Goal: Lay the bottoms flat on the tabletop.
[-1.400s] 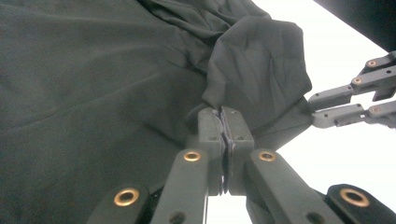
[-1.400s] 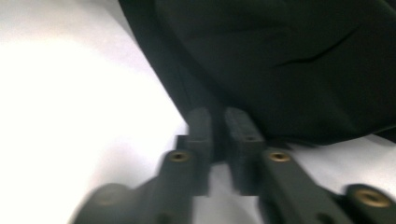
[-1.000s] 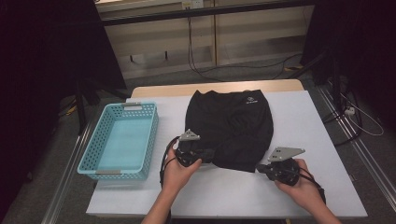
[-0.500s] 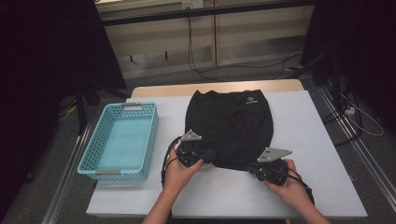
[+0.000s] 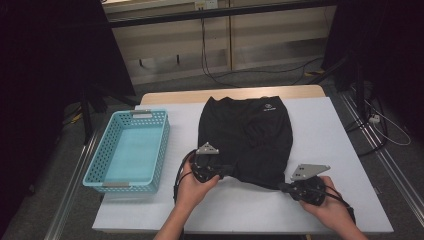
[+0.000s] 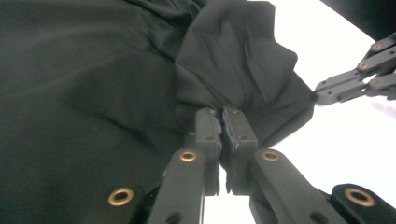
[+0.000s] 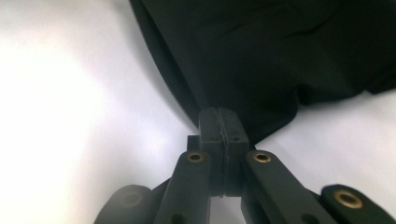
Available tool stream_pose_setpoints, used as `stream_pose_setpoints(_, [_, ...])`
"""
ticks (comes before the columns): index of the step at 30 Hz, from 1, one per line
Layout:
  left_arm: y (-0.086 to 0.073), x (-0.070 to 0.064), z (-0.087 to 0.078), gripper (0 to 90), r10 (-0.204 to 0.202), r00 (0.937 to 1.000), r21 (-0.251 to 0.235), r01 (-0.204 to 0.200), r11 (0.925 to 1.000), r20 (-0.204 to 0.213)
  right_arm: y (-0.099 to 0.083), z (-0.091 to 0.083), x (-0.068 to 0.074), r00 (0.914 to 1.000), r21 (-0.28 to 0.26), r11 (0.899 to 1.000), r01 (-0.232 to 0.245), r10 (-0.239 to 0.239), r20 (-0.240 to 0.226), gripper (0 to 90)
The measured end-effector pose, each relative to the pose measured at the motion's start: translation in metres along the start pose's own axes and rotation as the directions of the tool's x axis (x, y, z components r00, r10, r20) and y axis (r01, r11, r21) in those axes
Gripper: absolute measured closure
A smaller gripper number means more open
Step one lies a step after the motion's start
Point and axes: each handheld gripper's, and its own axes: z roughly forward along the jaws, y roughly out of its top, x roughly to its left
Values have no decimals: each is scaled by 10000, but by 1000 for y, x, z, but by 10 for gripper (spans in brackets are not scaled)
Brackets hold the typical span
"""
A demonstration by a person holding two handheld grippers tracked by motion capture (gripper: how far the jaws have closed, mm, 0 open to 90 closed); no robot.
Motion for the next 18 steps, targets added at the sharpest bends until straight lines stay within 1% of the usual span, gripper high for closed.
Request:
stream_pose_setpoints(3, [0, -4, 2, 829, -60, 9998, 199, 56, 9998, 213, -9, -11, -1, 10000, 8, 10000, 14, -14, 28, 900])
stream_pose_setpoints(5, [0, -6, 4, 811, 63, 9998, 311, -69, 9995, 200, -15, -18, -4, 9999, 43, 10000, 17, -17, 101, 900])
stream_pose_setpoints(6, [-1, -6, 5, 803, 48, 9998, 352, -55, 9994, 206, -19, -21, -6, 9999, 106, 9999, -24, 22, 164, 900])
stream_pose_setpoints(9, [-1, -6, 8, 748, 41, 9997, 508, -53, 9987, 241, -26, -27, -11, 9994, -36, 9997, -259, 259, 215, 893])
stream_pose_setpoints(10, [-1, -6, 9, 718, 34, 9996, 561, -49, 9984, 268, -26, -28, -12, 9993, -115, 9996, -266, 269, 253, 884])
stream_pose_setpoints(11, [-1, -6, 10, 689, 86, 9997, 528, -97, 9986, 214, -26, -29, -12, 9992, -95, 9996, -264, 267, 310, 862])
stream_pose_setpoints(12, [-1, -6, 10, 661, 149, 9997, 517, -160, 9985, 217, -27, -29, -13, 9990, -45, 9997, -253, 254, 362, 821])
stream_pose_setpoints(13, [0, -6, 10, 628, 158, 9996, 478, -169, 9987, 227, -27, -29, -13, 9986, -92, 9995, -298, 302, 445, 805])
stream_pose_setpoints(15, [0, -5, 10, 567, 181, 9996, 421, -189, 9989, 214, -27, -28, -12, 9986, -136, 9996, -241, 247, 473, 766])
stream_pose_setpoints(18, [0, -3, 9, 486, 113, 9998, 378, -118, 9992, 141, -23, -25, -9, 9985, -207, 9997, -123, 134, 529, 683])
